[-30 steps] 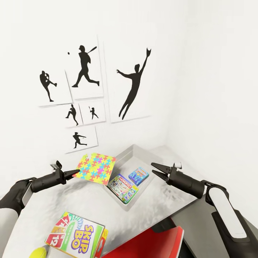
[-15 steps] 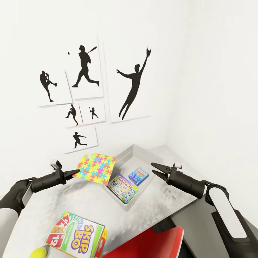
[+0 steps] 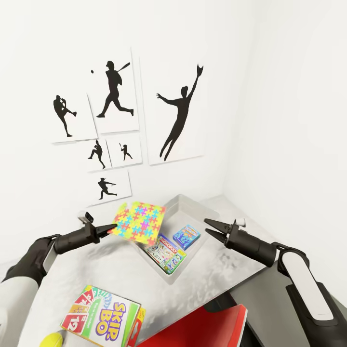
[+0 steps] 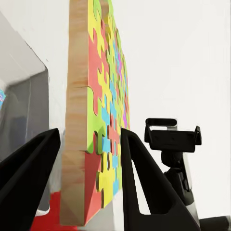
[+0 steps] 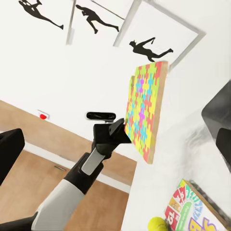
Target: Put all the toys in the child's room - the three board games (two on the bed and one on the table), the two jigsaw puzzles on the table, and the tennis ball on the table - inside the toy box on the table in the child's room.
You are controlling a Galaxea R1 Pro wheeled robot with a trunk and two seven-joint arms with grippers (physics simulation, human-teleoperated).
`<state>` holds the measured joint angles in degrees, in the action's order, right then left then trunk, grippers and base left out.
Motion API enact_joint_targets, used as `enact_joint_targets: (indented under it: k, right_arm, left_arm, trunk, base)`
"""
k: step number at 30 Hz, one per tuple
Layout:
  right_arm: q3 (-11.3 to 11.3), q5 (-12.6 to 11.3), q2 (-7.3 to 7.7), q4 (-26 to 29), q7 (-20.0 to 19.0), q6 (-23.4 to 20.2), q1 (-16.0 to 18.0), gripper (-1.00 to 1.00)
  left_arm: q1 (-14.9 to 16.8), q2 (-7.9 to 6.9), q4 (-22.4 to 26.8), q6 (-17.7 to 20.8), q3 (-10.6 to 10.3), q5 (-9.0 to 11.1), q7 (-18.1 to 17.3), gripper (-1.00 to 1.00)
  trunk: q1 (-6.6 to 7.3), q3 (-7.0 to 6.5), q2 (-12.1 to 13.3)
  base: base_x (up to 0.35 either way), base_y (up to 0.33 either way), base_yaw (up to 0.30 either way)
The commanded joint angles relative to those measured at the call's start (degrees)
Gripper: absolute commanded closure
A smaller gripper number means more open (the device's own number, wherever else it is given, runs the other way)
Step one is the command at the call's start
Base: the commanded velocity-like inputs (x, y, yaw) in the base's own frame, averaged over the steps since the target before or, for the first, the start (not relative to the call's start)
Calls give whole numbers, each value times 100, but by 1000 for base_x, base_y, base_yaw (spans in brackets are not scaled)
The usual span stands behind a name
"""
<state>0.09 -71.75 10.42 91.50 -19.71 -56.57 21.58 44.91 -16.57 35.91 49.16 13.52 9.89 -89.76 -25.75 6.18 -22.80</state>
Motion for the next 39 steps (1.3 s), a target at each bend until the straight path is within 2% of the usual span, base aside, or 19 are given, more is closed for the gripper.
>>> enact_joint_targets:
  k: [1,4,7,11,13,16,21,24,27,35,39]
  right_arm:
    - [-5,39,14,-1,-45,-14,7,-100]
    - [-54,45,57,-1,-56,-52,12,-100]
    - [-210,42,74,-1,-58,-91,8,-100]
    - [-327,39,107,-1,-59,-199,5,-100]
    - [-352,38,120,-1,-59,-263,5,-100]
    - [-372,38,139,-1,-62,-317,5,-100]
    - [-360,34,158,-1,-66,-339,4,-100]
    - [-331,37,160,-1,-62,-335,4,-100]
    - [-322,38,156,-1,-60,-330,4,-100]
    - [-317,38,119,-1,-60,-288,4,-100]
    - [-330,38,107,-1,-59,-278,4,-100]
  left_arm:
    - [6,52,65,69,0,-12,-24,100]
    - [8,386,259,81,7,-17,-24,100]
    - [10,757,311,80,9,0,658,100]
    - [16,1099,335,59,21,35,1495,100]
    - [21,1223,342,41,24,36,1671,100]
    - [24,1533,346,-73,27,15,1986,100]
    - [26,1770,347,-515,42,44,2784,100]
    - [26,2017,347,-639,46,42,3146,100]
    - [26,2111,342,-678,58,35,3313,100]
    - [26,2131,324,-694,157,38,3590,100]
    - [26,2132,321,-704,539,34,3738,100]
  trunk:
    - [-4,13,-12]
    - [-4,13,-12]
    - [-4,13,-12]
    - [-4,13,-12]
    - [-4,13,-12]
    - [-4,13,-12]
    - [-4,13,-12]
    - [-4,13,-12]
    - [-4,13,-12]
    - [-4,13,-12]
    - [-4,19,-12]
  base:
    - [0,0,0]
    - [0,0,0]
    - [0,0,0]
    - [0,0,0]
    - [0,0,0]
    - [0,0,0]
    - [0,0,0]
    - [0,0,0]
    - [0,0,0]
    - [0,0,0]
    - [0,0,0]
